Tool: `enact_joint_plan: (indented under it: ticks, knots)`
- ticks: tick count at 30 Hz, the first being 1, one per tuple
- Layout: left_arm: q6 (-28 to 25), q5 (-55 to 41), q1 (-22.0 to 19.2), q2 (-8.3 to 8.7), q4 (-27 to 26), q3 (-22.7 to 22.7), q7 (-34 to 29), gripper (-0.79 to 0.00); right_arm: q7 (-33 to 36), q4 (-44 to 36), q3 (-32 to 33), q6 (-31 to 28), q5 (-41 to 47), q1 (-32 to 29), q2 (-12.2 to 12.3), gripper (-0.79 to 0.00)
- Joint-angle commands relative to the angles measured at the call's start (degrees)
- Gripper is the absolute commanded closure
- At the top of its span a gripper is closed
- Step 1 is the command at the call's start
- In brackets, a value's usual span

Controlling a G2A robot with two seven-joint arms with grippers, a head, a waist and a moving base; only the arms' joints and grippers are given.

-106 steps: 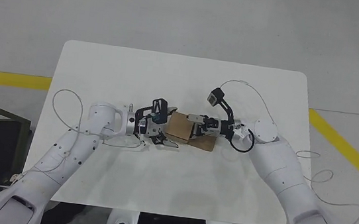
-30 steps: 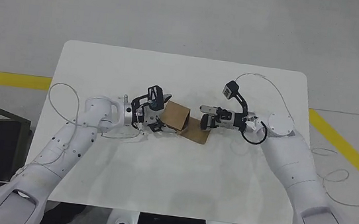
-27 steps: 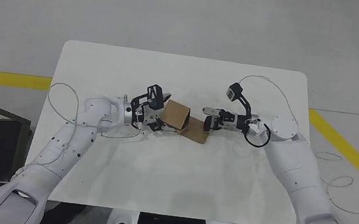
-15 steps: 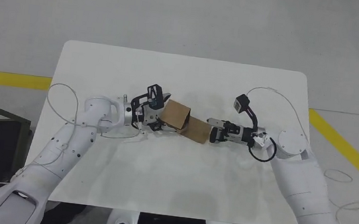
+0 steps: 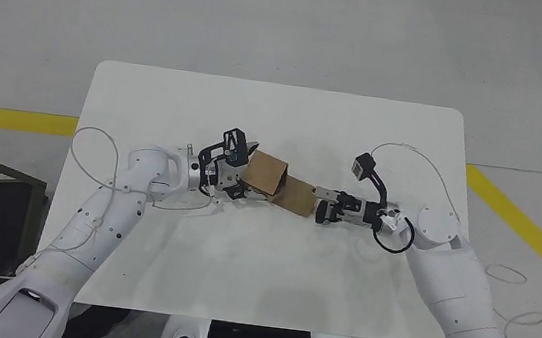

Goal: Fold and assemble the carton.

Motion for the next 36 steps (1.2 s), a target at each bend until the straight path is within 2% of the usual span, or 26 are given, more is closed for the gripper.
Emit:
enact_joint_plan:
  ticks: [1, 18, 29, 36]
  knots:
    - [0.0, 0.1, 0.0, -0.01, -0.1, 0.0, -0.2, -0.785, 0.1, 0.8, -0.5, -0.7, 0.6, 0.4, -0.1, -0.785]
    - [-0.3, -0.2, 0.3, -0.11, -0.5, -0.3, -0.6, -0.785, 0.5, 9.9, -5.3, -6.8, 8.6, 5.0, -2.5, -0.785]
    - [-0.6, -0.2, 0.3, -0.21, -0.4, -0.4, -0.9, -0.785, 6.1, 12.7, -5.2, -12.1, 16.6, 6.4, -3.4, -0.785]
    - [-0.6, -0.2, 0.3, -0.28, -0.4, -0.4, -0.9, -0.785, 8.2, 14.6, -6.0, -13.0, 18.4, 7.8, -4.0, -0.785]
